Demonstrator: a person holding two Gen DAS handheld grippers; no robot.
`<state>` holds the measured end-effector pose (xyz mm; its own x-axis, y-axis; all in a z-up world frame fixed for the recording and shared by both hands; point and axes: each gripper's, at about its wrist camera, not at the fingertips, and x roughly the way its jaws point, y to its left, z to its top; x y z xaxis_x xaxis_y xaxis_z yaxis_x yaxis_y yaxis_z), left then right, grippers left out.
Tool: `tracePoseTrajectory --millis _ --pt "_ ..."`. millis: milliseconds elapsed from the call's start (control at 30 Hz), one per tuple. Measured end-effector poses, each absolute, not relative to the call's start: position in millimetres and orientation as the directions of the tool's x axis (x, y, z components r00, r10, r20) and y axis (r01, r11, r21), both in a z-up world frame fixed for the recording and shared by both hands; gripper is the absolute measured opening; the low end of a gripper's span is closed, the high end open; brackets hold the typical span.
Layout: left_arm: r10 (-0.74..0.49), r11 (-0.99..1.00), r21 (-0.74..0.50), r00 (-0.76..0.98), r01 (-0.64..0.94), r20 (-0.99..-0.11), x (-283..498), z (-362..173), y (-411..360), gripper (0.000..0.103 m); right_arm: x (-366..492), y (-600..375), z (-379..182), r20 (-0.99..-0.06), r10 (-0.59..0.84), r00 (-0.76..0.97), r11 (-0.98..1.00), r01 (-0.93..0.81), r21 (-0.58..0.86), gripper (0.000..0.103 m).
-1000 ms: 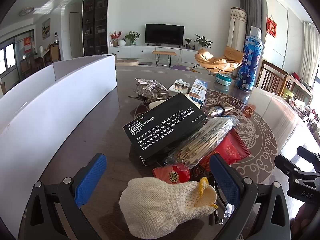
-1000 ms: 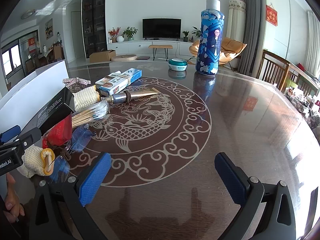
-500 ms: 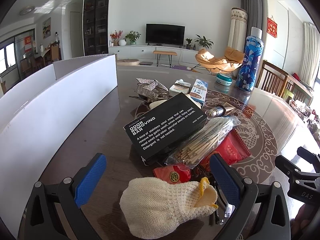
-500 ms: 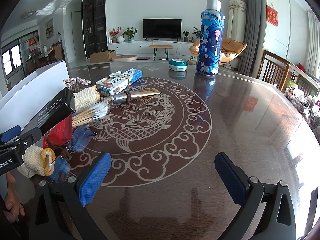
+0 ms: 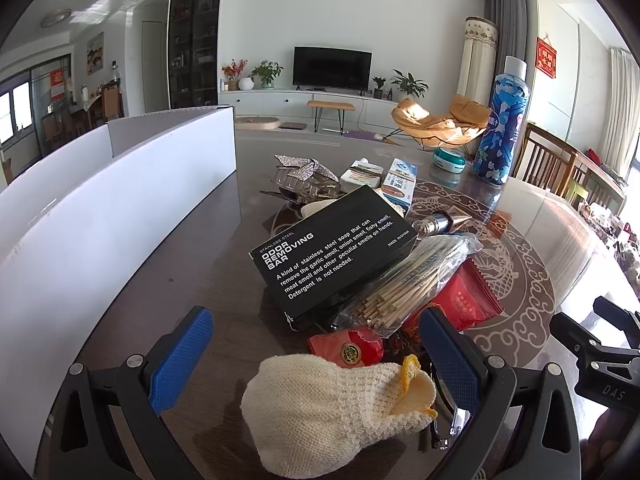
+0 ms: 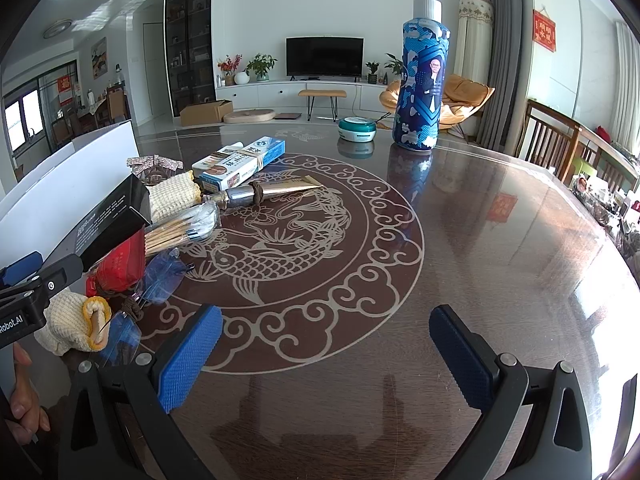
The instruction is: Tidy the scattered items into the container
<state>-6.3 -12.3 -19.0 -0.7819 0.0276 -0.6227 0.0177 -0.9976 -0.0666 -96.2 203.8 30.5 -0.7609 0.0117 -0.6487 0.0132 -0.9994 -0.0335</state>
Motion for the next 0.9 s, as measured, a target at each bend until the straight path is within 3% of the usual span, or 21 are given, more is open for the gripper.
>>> tracePoseTrajectory --millis 900 --pt "0.03 -0.997 -0.079 -0.781 0.025 -0.624 -6.1 -19.1 -14.8 0.103 -96.6 203.3 30.1 -0.65 0.011 -0.76 -0.999 0.014 -0.033 0.103"
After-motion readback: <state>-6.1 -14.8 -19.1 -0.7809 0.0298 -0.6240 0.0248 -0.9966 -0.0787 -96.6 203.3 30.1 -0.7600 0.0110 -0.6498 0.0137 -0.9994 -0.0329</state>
